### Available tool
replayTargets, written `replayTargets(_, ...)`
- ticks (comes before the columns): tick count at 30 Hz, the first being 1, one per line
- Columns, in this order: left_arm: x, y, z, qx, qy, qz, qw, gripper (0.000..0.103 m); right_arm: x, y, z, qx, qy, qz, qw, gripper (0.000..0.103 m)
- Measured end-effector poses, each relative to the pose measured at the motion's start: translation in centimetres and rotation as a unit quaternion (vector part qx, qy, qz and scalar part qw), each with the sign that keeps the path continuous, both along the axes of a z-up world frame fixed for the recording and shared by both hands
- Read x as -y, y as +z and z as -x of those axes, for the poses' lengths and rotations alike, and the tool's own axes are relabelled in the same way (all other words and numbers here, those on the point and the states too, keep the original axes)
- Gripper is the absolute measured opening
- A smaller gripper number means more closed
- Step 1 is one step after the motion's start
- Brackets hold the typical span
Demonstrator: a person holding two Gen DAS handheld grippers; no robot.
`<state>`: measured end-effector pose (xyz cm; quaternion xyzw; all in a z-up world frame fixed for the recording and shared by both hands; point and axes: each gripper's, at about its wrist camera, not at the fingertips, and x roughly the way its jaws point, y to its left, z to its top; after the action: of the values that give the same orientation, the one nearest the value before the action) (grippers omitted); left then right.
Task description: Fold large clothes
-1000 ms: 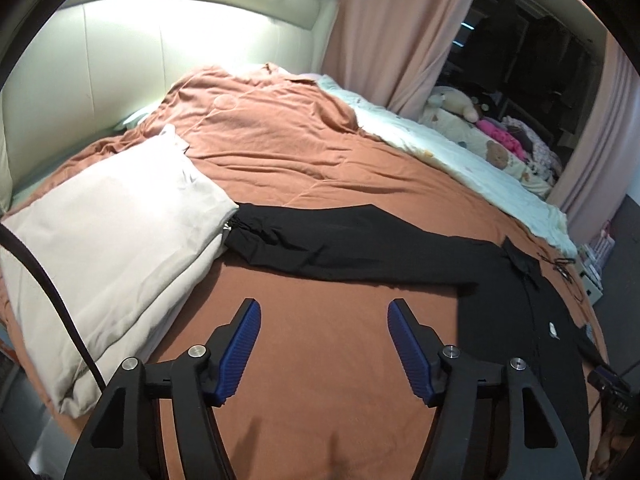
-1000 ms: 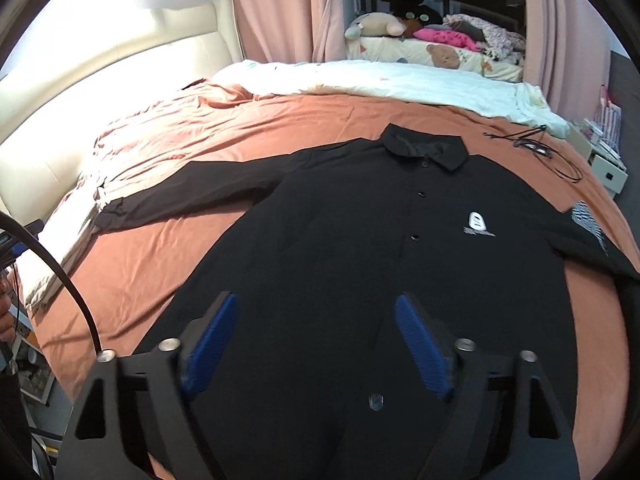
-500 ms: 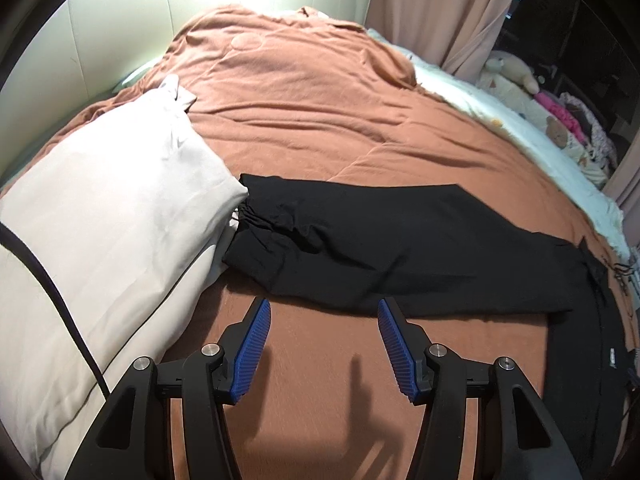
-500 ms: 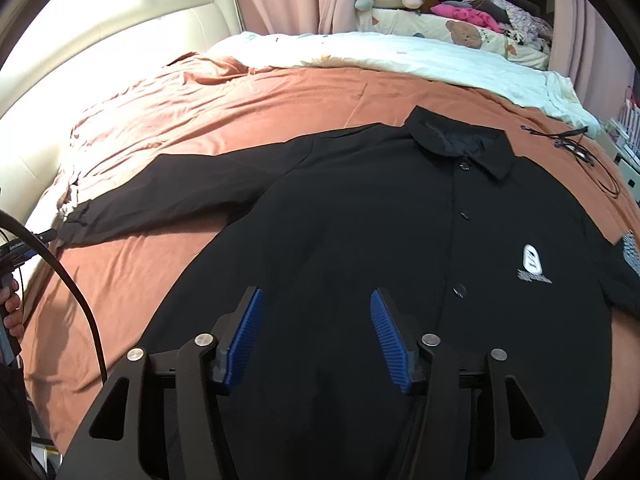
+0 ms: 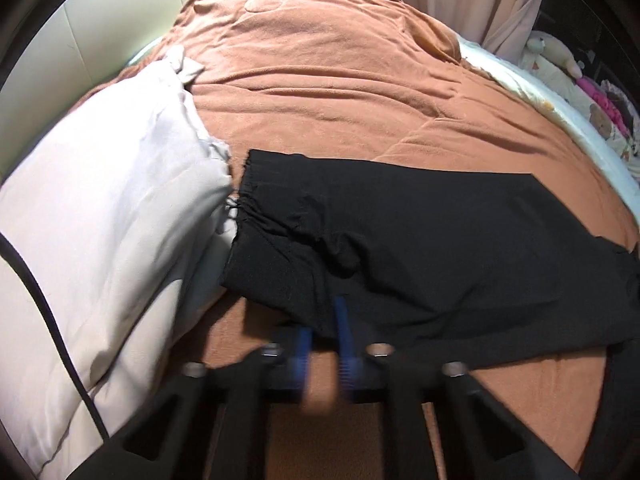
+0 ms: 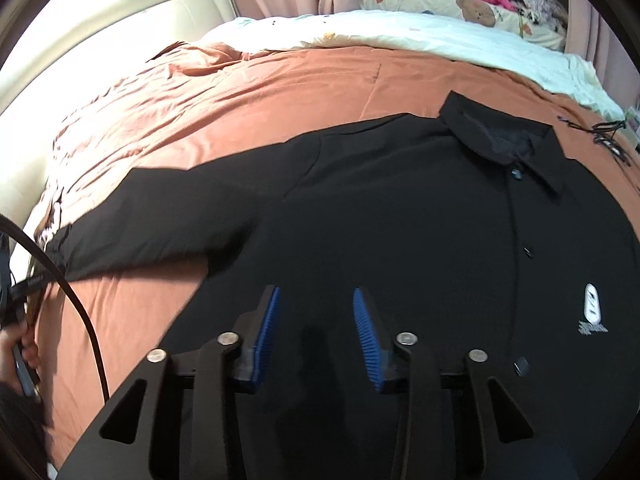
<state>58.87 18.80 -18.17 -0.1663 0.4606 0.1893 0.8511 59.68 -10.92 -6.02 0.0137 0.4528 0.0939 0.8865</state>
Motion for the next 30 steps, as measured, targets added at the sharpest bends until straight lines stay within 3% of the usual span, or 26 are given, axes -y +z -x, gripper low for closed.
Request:
replayTargets(6, 1.9, 4.9, 0.8, 0.070, -0.021, -0.016, 0.9972, 0.001, -1.9, -1.9, -3.6, -0.022, 0.005, -0.052, 0.998, 0.024)
replayTargets(10, 3.0, 10.1, 1.0, 0.114, -0.041, -0.016, 0.9925, 0.001, -3.3, -6.2, -6.6, -0.072, 0.015, -0.012, 0.997, 0.024)
replayTargets(11, 3.4, 11.6, 1.0, 0.126, -0.048, -0.018, 0.9907, 0.001, -3.3, -6.4, -6.7, -0.063, 0.020, -0.013, 0.998, 0.024)
replayTargets(14, 5.1, 15.7, 0.7, 0.155, -0.071, -0.034, 0.9847, 0.001, -2.9, -5.3, -7.0, -0.076, 0.023, -0.023, 0.997, 0.024)
replayTargets(22, 11.8, 24.8, -1.8, 0.216, -0.148, -0.045, 0.9640, 0.001, 2.0, -1.2, -3.9, -0.046, -0.005, -0.060, 0.997, 0.024)
replayTargets(24, 14.5, 26.8, -2.3, 0.230, -0.170, -0.051, 0.9569, 0.001, 3.6, -0.2, -2.6, -0.039, -0.015, -0.072, 0.997, 0.033)
replayTargets(26, 17.1, 28.6, -2.9, 0.244, -0.196, -0.047, 0.9487, 0.001, 5.4, 0.7, -1.2, -0.021, -0.026, -0.078, 0.996, 0.067)
replayTargets(27, 18.3, 29.2, -3.1, 0.249, -0.207, -0.043, 0.9451, 0.001, 5.8, 1.5, -0.5, -0.014, -0.029, -0.080, 0.996, 0.072)
replayTargets(30, 22.6, 31.0, -3.7, 0.265, -0.238, -0.039, 0.9337, 0.001, 8.4, 2.3, 1.6, 0.000, -0.042, -0.087, 0.995, 0.072)
